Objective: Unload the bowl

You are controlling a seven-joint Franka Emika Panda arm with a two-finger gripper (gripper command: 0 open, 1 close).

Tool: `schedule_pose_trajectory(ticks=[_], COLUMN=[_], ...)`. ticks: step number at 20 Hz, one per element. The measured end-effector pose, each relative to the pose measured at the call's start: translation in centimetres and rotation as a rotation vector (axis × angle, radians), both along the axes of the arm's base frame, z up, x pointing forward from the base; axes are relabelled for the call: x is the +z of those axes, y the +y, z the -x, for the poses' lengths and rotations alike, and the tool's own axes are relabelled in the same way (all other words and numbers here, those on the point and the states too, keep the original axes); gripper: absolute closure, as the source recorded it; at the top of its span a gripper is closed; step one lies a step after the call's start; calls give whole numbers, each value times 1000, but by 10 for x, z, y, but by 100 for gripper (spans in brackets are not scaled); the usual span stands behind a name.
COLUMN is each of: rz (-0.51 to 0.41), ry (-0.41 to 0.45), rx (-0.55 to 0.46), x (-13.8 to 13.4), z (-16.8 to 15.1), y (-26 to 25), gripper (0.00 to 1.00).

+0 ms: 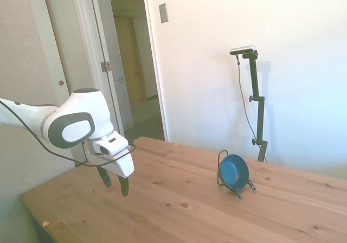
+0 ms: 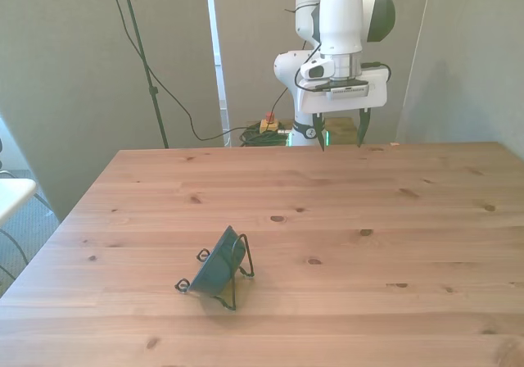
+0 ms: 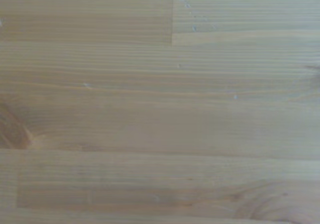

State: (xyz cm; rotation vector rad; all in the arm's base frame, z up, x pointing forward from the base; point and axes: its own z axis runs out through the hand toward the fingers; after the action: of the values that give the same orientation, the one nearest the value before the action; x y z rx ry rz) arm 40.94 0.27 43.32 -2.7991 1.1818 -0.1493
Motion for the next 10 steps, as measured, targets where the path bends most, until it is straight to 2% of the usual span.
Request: schedule_pose_trajectory(ticks=[5, 10], rz=[9, 28], ry=[5, -83], rx=[-19, -21], x=[-3, 7], z=[2, -8], y=[-28, -82], gripper=[0, 0])
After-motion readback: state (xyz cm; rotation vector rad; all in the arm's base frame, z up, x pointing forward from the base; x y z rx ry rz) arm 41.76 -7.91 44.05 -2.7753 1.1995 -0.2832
